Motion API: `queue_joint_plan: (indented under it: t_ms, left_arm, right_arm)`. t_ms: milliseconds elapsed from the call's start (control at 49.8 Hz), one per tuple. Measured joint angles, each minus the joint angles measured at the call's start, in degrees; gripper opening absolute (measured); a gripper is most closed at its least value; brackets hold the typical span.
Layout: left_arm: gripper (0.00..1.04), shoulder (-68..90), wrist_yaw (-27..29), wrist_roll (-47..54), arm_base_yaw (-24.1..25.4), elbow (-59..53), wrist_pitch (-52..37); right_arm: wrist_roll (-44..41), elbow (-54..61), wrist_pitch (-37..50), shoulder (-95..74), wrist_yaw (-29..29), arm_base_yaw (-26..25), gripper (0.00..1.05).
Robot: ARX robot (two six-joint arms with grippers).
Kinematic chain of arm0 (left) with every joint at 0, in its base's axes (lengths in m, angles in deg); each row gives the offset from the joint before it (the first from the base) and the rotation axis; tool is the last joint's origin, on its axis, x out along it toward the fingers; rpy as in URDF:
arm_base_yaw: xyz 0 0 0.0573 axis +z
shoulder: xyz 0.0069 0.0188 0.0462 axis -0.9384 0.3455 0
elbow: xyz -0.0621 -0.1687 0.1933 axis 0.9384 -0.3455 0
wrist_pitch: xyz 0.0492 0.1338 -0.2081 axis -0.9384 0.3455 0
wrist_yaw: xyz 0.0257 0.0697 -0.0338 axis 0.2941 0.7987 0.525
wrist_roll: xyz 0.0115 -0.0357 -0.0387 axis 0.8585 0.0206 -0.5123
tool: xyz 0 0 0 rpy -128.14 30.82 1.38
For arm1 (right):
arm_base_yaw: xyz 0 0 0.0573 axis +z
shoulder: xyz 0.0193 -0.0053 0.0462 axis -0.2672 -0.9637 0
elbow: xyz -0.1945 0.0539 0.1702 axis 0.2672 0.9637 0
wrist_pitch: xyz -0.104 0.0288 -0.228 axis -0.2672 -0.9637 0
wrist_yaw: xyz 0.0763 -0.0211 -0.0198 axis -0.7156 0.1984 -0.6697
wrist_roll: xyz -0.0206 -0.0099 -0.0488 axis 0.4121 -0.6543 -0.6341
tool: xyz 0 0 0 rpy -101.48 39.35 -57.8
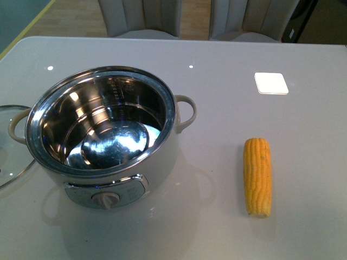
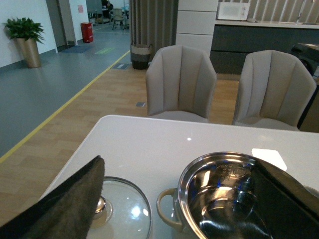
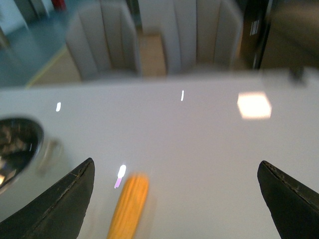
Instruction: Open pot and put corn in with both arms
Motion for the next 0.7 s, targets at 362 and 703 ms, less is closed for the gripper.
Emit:
queue_joint_plan:
  t_ms: [362, 703]
  left_arm:
    - [0.98, -0.02, 0.02, 0.13, -0.02, 0.0, 0.02]
    - [0.98, -0.02, 0.02, 0.13, -0.02, 0.0, 0.02]
  right_arm:
    - [4.66, -5.01, 12.13, -36.35, 4.07, 8.55, 0.96]
    - [3.91, -16.7, 34.53, -78.71, 7.06, 14.86, 0.96]
